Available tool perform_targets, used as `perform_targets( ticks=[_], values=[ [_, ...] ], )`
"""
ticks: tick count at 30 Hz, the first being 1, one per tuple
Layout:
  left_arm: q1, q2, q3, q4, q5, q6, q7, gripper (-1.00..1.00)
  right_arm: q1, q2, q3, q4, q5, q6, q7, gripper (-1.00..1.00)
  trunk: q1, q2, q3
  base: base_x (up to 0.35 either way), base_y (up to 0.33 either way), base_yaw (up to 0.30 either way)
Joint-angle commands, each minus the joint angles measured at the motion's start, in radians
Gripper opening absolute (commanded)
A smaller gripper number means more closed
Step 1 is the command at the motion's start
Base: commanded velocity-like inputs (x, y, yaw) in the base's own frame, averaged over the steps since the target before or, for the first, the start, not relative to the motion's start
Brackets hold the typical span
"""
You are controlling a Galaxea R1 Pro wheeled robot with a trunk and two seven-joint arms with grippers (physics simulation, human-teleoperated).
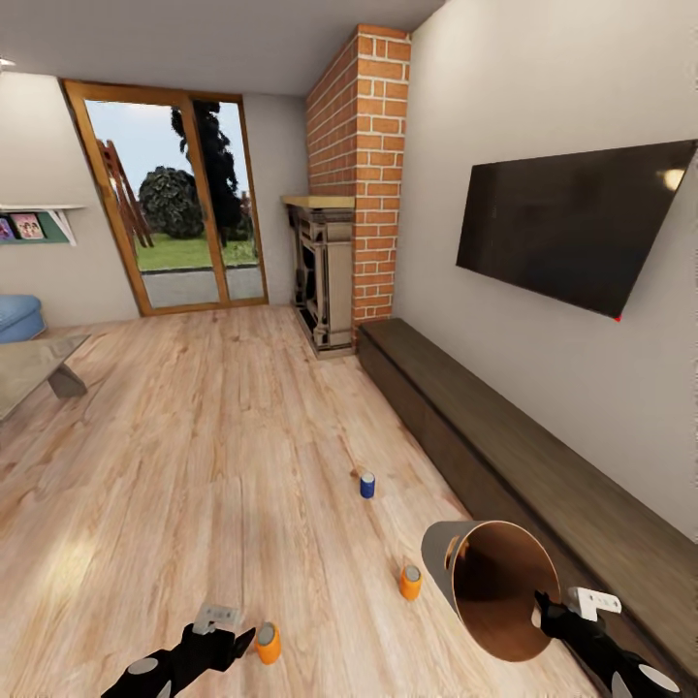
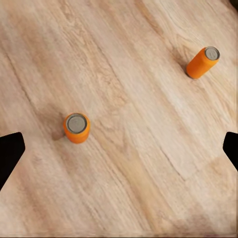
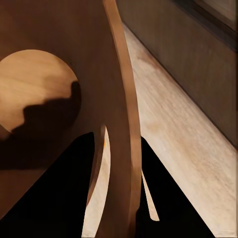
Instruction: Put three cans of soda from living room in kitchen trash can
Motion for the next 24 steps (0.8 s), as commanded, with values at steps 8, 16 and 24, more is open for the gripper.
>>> perform_targets(
  ticks=[8, 16, 24],
  values=[
    [0.000, 0.000, 0.000, 0.000, -0.002, 0.004, -0.002, 1.00, -0.001, 0.000, -0.003, -0.001, -0.012, 0.002, 0.014, -1.00, 0.000, 0.000, 0.000, -0.302, 0.000, 0.000],
    [0.000, 0.001, -0.001, 0.000, 0.000, -0.001, -0.003, 1.00, -0.001, 0.000, -0.003, -0.001, -0.015, 0.003, 0.014, -1.00, 0.000, 0.000, 0.000, -0.211, 0.062, -0.008],
    [-0.001, 0.000, -0.002, 0.000, -0.003, 0.007, -0.003, 1.00, -0.001, 0.000, -0.004, -0.001, -0.020, 0.004, 0.014, -1.00, 0.000, 0.000, 0.003, 0.134, 0.107, -0.186]
  ],
)
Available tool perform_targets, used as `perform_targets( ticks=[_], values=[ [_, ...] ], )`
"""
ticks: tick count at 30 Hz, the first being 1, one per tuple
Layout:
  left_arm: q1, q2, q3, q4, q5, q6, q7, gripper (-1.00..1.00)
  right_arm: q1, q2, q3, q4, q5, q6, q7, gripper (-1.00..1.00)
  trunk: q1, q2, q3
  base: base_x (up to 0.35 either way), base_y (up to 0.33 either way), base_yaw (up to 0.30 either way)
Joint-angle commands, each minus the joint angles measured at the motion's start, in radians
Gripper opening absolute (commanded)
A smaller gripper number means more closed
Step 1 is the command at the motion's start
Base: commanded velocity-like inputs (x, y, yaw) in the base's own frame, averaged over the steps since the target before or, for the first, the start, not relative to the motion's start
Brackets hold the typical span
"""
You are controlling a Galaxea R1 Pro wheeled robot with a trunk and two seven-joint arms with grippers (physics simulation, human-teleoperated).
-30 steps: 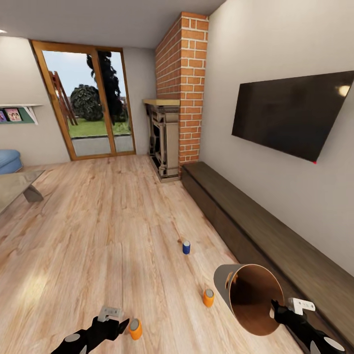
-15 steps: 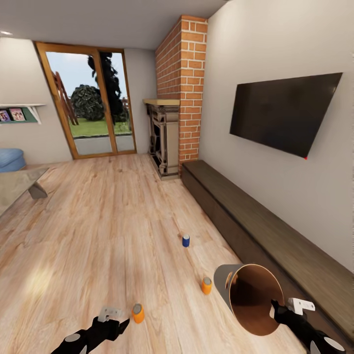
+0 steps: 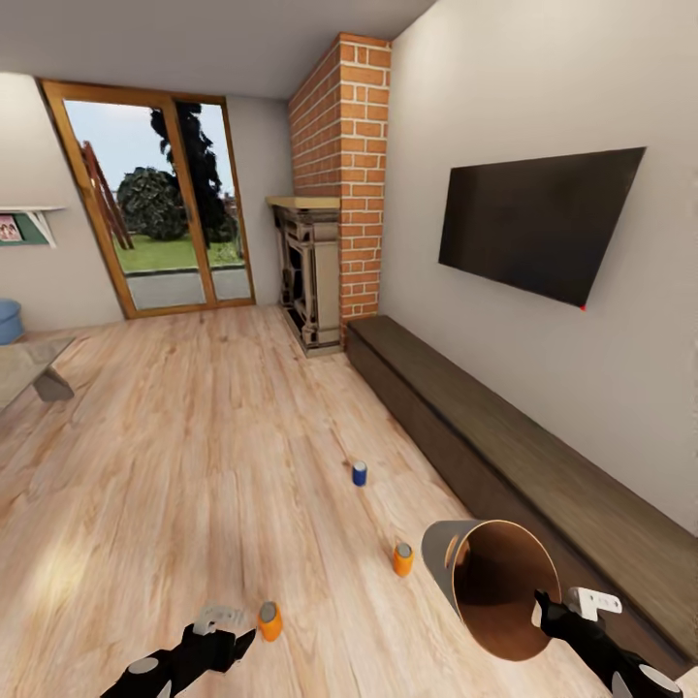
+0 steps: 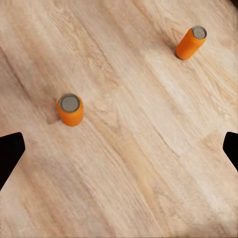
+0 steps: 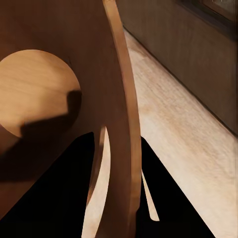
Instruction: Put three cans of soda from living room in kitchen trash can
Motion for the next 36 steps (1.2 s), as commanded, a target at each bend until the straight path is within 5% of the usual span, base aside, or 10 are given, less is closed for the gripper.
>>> perform_targets(
  ticks=[1, 18, 36],
  values=[
    [0.000, 0.000, 0.000, 0.000, 0.000, 0.001, 0.000, 1.00, -0.001, 0.000, -0.004, -0.001, -0.012, 0.002, 0.014, -1.00, 0.000, 0.000, 0.001, 0.242, 0.184, -0.229],
    [0.000, 0.000, 0.000, 0.000, -0.005, -0.001, 0.000, 1.00, -0.001, 0.007, -0.003, 0.000, -0.011, 0.002, 0.015, -1.00, 0.000, 0.000, 0.012, 0.251, 0.194, -0.184],
    [-0.001, 0.000, -0.002, 0.000, -0.009, -0.001, 0.000, 1.00, -0.001, 0.029, -0.001, 0.000, -0.001, 0.004, 0.014, -1.00, 0.000, 0.000, -0.009, 0.020, 0.195, -0.008]
  ],
)
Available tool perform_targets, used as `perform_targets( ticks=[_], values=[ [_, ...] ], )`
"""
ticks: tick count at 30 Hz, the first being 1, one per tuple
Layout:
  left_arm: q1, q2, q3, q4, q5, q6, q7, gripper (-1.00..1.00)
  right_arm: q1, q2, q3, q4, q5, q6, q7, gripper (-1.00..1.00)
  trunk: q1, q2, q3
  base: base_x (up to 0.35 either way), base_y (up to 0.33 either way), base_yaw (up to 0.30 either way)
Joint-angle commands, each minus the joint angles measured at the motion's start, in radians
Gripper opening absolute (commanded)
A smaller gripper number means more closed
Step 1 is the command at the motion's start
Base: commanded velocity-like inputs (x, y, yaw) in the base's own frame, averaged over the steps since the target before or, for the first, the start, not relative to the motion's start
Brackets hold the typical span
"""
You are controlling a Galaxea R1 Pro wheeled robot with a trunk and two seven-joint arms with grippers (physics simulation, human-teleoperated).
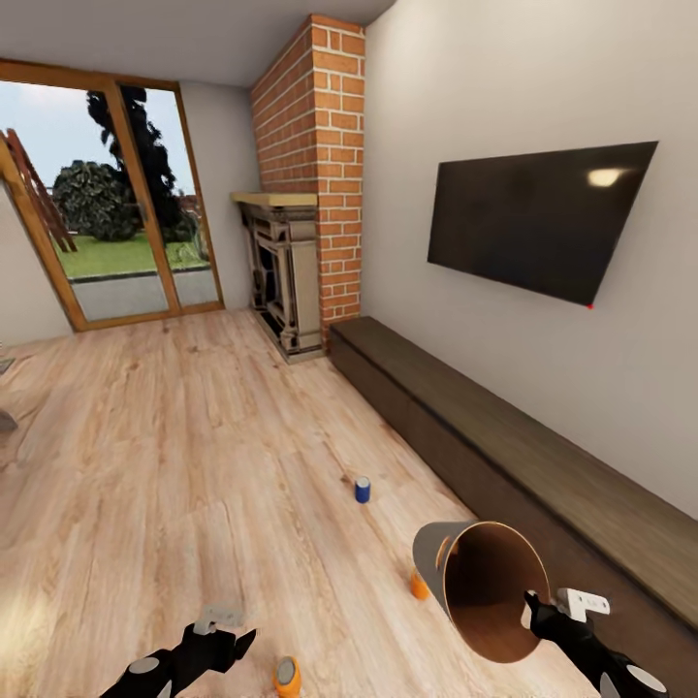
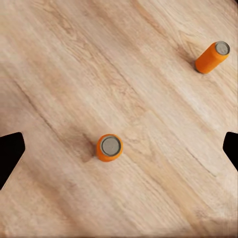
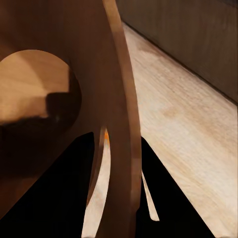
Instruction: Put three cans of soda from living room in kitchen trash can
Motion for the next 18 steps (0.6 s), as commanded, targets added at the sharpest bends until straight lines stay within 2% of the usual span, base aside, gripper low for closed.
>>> perform_targets(
  ticks=[1, 10, 15, 18],
  values=[
    [0.000, 0.000, 0.000, 0.000, 0.000, 0.000, 0.000, 1.00, -0.001, 0.000, -0.003, -0.001, -0.012, 0.002, 0.014, -1.00, 0.000, 0.000, -0.002, 0.000, 0.315, 0.000],
    [0.000, 0.000, -0.002, 0.000, 0.000, 0.000, -0.001, 1.00, -0.001, 0.000, -0.003, -0.001, -0.015, 0.002, 0.014, -1.00, 0.000, 0.000, -0.016, 0.012, 0.313, 0.000],
    [0.000, 0.000, -0.002, 0.000, 0.001, -0.008, 0.000, 1.00, -0.001, 0.000, -0.004, -0.002, -0.016, 0.002, 0.015, -1.00, 0.000, 0.000, -0.021, 0.020, 0.088, -0.006],
    [0.000, 0.000, -0.002, 0.000, 0.001, -0.009, 0.000, 1.00, -0.001, 0.000, -0.003, -0.002, -0.016, 0.003, 0.014, -1.00, 0.000, 0.000, -0.022, 0.003, 0.012, -0.148]
  ],
)
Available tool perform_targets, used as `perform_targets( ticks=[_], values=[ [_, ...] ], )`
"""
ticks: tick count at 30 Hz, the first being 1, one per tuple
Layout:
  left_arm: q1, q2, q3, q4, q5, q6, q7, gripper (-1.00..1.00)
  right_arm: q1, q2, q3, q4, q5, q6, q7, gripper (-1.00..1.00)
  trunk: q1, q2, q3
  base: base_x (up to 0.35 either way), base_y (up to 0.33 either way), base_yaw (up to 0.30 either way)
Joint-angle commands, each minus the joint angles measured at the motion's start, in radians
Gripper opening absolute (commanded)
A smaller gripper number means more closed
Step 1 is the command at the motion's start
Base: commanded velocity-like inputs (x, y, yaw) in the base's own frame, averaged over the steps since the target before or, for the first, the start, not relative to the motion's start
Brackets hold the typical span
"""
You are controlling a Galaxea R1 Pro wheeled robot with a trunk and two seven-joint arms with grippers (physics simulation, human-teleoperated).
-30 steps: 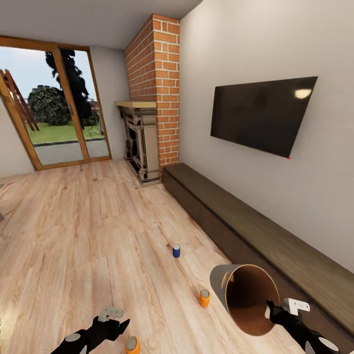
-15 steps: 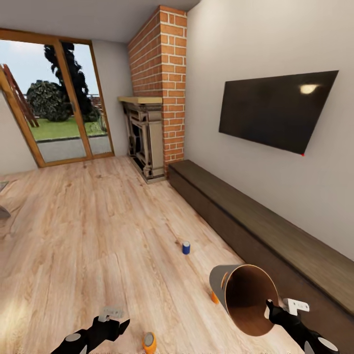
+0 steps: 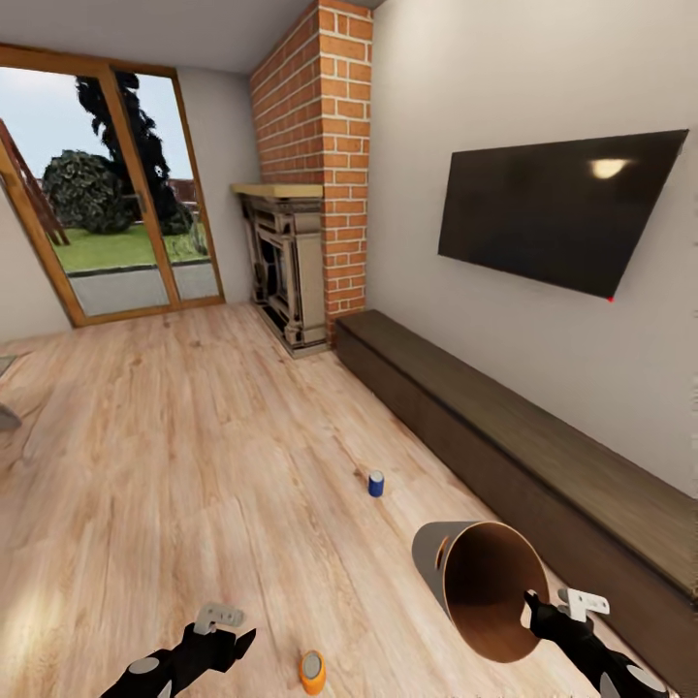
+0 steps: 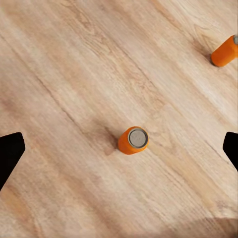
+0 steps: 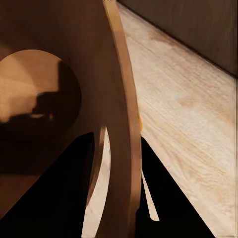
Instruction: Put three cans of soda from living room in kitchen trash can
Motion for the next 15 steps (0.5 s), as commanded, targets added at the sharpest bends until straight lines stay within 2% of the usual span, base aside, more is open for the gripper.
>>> perform_targets(
  ticks=[1, 15],
  values=[
    [0.000, 0.000, 0.000, 0.000, 0.000, 0.000, 0.000, 1.00, -0.001, 0.000, -0.003, -0.001, -0.012, 0.003, 0.014, -1.00, 0.000, 0.000, 0.000, 0.001, 0.006, -0.190],
    [0.000, 0.000, -0.004, 0.000, -0.001, 0.000, 0.000, 1.00, -0.001, 0.000, -0.003, 0.000, -0.015, 0.004, 0.014, -1.00, 0.000, 0.000, -0.001, 0.000, 0.001, -0.232]
  ],
)
